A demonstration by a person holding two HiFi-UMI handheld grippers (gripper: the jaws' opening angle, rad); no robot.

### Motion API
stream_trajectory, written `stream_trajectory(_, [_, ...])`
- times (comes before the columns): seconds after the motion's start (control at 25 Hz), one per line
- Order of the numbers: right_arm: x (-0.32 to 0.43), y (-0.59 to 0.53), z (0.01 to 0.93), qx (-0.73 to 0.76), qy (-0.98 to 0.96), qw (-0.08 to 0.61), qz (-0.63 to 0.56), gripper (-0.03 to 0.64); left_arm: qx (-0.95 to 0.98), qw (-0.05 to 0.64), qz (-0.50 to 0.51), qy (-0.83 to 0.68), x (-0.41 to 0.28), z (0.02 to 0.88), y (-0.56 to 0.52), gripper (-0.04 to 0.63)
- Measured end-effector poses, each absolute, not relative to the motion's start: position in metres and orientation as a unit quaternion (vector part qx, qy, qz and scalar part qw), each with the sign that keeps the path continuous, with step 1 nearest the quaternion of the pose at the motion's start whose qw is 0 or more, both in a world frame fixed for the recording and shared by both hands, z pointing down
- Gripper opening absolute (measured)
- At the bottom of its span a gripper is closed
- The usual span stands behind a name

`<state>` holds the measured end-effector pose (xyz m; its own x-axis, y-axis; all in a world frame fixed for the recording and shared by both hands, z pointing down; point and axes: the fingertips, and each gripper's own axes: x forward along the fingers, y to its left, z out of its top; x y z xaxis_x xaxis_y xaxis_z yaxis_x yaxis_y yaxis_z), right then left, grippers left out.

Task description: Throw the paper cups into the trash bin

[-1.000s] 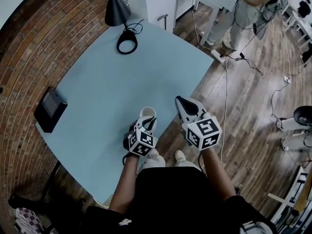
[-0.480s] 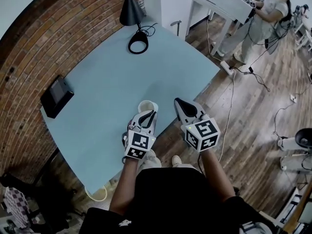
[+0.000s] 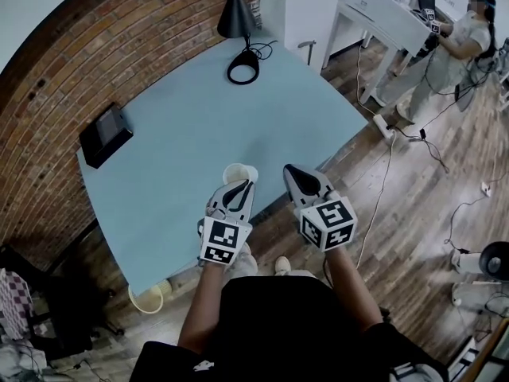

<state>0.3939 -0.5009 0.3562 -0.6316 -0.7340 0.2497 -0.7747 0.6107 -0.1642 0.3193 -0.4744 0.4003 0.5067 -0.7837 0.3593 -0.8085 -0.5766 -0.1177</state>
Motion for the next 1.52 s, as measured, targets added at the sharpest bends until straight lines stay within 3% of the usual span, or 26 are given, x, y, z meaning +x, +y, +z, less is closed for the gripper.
stream_trajectory(0.68, [0.342, -0.434, 0.339, 0.273, -0.955, 0.07, 0.09, 0.005, 0.79, 0.013, 0.132, -0.598, 0.288, 0.348, -0.403, 0.028])
stream_trajectory(1.52, [0.215, -0.373, 0.332, 0.109, -0.988, 0.081, 0.071, 0.005, 0.674, 0.02, 0.116, -0.73, 0.17, 0.331, -0.324, 0.028])
